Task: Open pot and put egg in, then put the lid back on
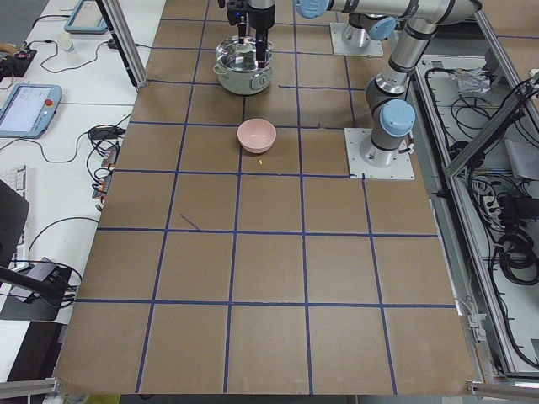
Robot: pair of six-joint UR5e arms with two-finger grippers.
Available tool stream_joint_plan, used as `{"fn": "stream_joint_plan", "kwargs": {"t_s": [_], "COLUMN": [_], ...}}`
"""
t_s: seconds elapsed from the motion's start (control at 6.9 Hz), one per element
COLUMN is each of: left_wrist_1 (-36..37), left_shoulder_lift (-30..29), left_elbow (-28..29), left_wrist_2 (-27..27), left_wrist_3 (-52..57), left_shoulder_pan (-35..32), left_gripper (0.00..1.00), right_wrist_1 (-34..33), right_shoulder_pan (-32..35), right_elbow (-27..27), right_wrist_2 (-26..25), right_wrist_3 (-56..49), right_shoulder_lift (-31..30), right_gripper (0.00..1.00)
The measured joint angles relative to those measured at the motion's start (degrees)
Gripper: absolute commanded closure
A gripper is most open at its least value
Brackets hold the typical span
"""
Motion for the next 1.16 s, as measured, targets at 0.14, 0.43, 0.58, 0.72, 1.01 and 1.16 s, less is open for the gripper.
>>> {"fn": "stream_joint_plan", "kwargs": {"t_s": [0.14, 0.43, 0.58, 0.72, 1.01, 1.16], "left_wrist_1": [0.0, -0.04, -0.02, -0.01, 0.02, 0.19], "left_shoulder_lift": [0.0, 0.0, 0.0, 0.0, -0.5, -0.76], "left_elbow": [0.0, 0.06, 0.08, 0.08, 0.09, 0.02], "left_wrist_2": [0.02, 0.08, 0.08, 0.09, 0.15, 0.34], "left_wrist_3": [-0.04, -0.06, -0.09, -0.12, -0.19, -0.15], "left_shoulder_pan": [0.0, 0.0, 0.0, 0.0, -0.39, -1.44], "left_gripper": [0.0, 0.0, 0.0, 0.0, 0.0, 0.0], "right_wrist_1": [2.06, 10.65, 13.69, 15.06, 15.04, 14.99], "right_shoulder_pan": [-3.01, -11.15, -13.4, -14.11, -14.27, -14.33], "right_elbow": [-0.45, -0.5, 0.1, 1.39, 3.73, 4.08], "right_wrist_2": [-1.32, -2.3, -2.35, -2.19, -1.98, -2.12], "right_wrist_3": [-0.82, -3.13, -4.38, -4.99, -5.37, -5.41], "right_shoulder_lift": [-2.06, -8.02, -11.09, -13.28, -14.53, -14.65], "right_gripper": [0.2, 0.07, 0.06, 0.01, 0.0, 0.0]}}
